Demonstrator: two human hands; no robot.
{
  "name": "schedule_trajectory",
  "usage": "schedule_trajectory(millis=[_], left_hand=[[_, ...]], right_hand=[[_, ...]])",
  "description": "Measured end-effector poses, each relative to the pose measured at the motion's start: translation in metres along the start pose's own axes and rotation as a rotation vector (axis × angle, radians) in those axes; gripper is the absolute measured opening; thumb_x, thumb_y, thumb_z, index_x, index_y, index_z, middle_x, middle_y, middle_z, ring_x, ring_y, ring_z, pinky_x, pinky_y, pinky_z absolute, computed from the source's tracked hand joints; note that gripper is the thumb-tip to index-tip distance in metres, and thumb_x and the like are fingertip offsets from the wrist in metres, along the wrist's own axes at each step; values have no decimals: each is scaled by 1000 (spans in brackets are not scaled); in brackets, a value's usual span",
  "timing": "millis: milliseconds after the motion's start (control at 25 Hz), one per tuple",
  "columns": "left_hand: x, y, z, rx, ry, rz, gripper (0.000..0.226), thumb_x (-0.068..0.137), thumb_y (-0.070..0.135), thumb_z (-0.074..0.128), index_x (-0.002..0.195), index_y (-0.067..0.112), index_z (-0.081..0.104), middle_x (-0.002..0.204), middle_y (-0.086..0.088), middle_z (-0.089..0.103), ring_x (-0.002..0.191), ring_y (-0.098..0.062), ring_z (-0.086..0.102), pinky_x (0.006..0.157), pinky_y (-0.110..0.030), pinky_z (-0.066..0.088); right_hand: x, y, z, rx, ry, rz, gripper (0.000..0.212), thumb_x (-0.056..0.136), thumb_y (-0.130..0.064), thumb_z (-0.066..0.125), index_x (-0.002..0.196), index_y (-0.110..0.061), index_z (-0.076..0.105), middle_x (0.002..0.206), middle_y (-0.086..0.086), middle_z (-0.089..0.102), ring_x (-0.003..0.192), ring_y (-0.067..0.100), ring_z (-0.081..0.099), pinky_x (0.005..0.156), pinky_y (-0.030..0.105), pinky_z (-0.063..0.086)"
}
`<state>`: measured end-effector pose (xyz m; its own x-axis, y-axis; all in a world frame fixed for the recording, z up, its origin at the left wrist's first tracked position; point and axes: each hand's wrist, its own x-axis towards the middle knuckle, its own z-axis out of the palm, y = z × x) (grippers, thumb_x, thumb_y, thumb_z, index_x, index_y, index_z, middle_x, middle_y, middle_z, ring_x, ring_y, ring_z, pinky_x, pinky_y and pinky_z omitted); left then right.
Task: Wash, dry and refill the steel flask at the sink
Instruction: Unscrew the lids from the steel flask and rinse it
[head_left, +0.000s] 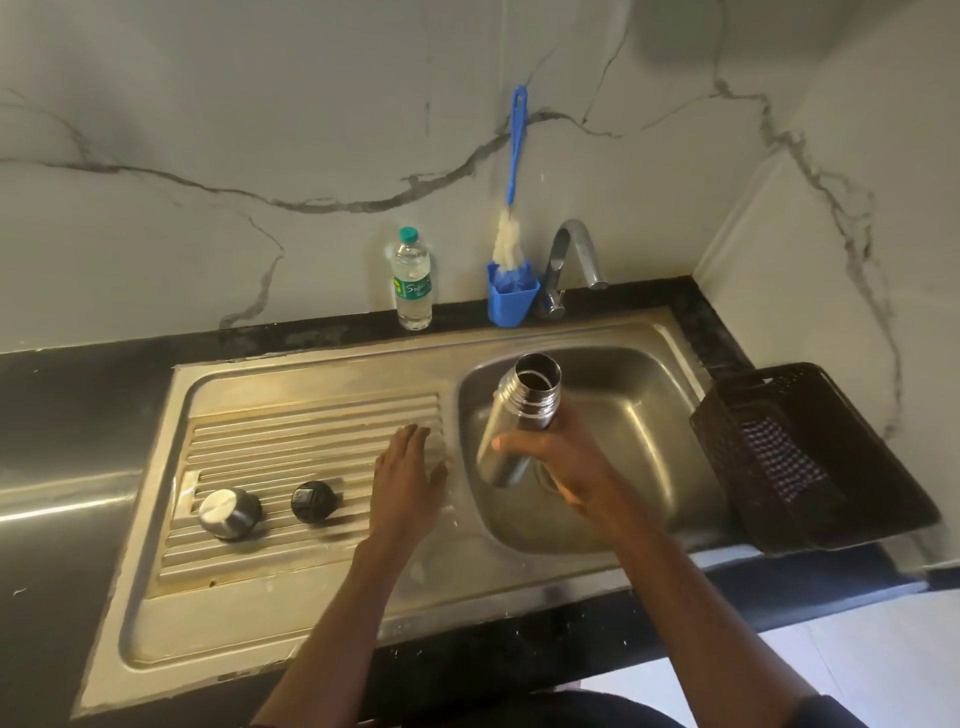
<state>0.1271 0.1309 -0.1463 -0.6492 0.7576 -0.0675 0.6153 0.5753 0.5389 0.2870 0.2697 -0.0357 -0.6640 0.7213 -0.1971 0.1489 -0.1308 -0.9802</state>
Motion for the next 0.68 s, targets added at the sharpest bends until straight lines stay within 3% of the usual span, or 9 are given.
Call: schedule_trajectory(millis=[80, 160, 280, 440, 560, 680], left_hand=[[10, 3, 5, 45, -37, 27, 65, 101, 30, 65, 158, 11, 40, 167, -10, 35, 157, -28, 27, 125, -44, 25], [21, 6, 8, 81, -71, 30, 72, 102, 36, 61, 163, 13, 29, 172, -9, 25, 160, -26, 19, 126, -43, 21], [36, 10, 16, 151, -173, -4, 80, 102, 42, 59, 166, 17, 18, 176, -9, 9, 162, -27, 9, 128, -47, 20], [39, -8, 35, 214, -231, 4, 86, 101, 52, 58, 168, 26, 11, 177, -6, -5, 163, -28, -2, 128, -49, 15], [37, -11, 40, 239, -260, 9, 84, 105, 52, 49, 169, 28, 0, 175, -5, -15, 162, -26, -12, 128, -48, 7], [39, -4, 41, 217, -316, -42, 81, 109, 47, 43, 167, 29, -9, 172, -4, -26, 160, -25, -22, 129, -50, -1]], right_hand=[[-2, 2, -15, -66, -36, 47, 63, 63, 2, 87, 120, -18, 67, 101, -4, 77, 95, 14, 72, 79, 27, 57], [-1, 4, -32, -154, 50, 75, 58, 66, 0, 90, 113, -22, 65, 94, -7, 76, 87, 11, 72, 75, 29, 55], [23, 6, -51, -609, 123, 54, 61, 63, -27, 90, 112, -27, 54, 103, -5, 71, 93, 20, 69, 81, 39, 55], [61, 1, -61, -1270, -56, 143, 55, 71, -30, 78, 112, -21, 42, 116, 5, 63, 107, 33, 63, 88, 43, 48], [82, 7, -68, -1536, -204, 274, 58, 72, -33, 77, 123, -18, 53, 120, 5, 65, 111, 32, 63, 94, 45, 48], [95, 10, -73, -1784, -352, 407, 57, 65, -37, 84, 118, -23, 68, 117, 2, 68, 107, 28, 65, 90, 44, 48]])
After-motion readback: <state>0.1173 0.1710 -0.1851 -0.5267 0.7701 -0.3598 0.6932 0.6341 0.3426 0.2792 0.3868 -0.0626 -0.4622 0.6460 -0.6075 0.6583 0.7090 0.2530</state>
